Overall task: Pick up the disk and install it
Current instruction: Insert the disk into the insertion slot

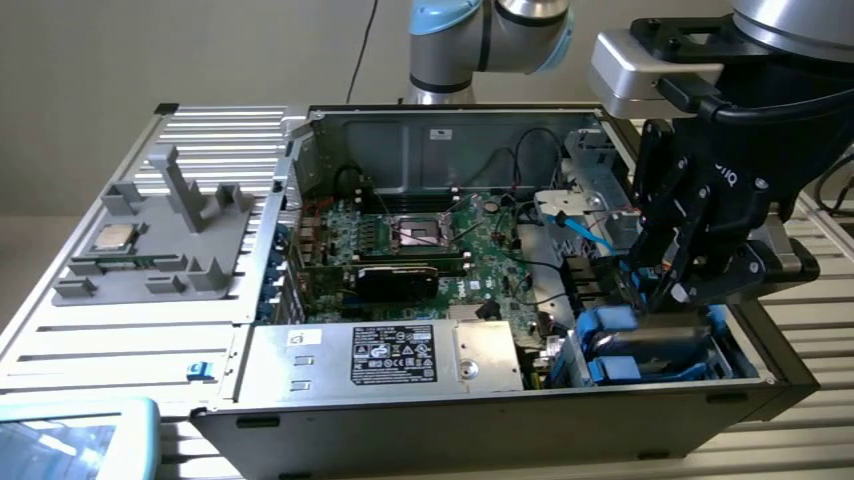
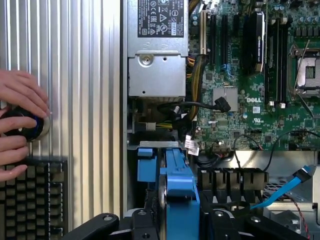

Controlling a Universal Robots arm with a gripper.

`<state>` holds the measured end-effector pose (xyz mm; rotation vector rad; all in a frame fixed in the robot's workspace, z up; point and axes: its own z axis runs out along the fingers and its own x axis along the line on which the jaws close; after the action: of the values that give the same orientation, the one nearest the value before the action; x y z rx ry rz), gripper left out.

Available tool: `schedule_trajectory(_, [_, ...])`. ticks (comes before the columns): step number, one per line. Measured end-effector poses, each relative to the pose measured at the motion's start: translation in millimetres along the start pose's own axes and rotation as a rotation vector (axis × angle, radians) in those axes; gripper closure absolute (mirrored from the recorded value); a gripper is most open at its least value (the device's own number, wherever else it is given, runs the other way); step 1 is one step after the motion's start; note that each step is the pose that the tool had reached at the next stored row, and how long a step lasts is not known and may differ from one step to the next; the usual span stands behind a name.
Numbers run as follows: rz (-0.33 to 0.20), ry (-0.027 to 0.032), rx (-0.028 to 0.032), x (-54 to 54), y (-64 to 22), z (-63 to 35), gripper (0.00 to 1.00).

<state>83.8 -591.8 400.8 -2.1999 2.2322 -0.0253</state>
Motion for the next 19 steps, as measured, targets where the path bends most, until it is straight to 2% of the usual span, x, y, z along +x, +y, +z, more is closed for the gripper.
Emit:
schedule_trajectory(1, [0.0,-0.0002,0.0,0.0,0.0,0.1,0.55])
schedule_trajectory(6, [0.0,0.0002,0.0003,-0.5,-2.2,0.0,0.55])
schedule_trajectory(12, [0.0,0.0003,0.0007,-1.0,-15.8,-1.3,0.55])
schedule_trajectory(19, [0.0,0.0002,-0.0033,-0.9,-15.9,-1.3,0.55])
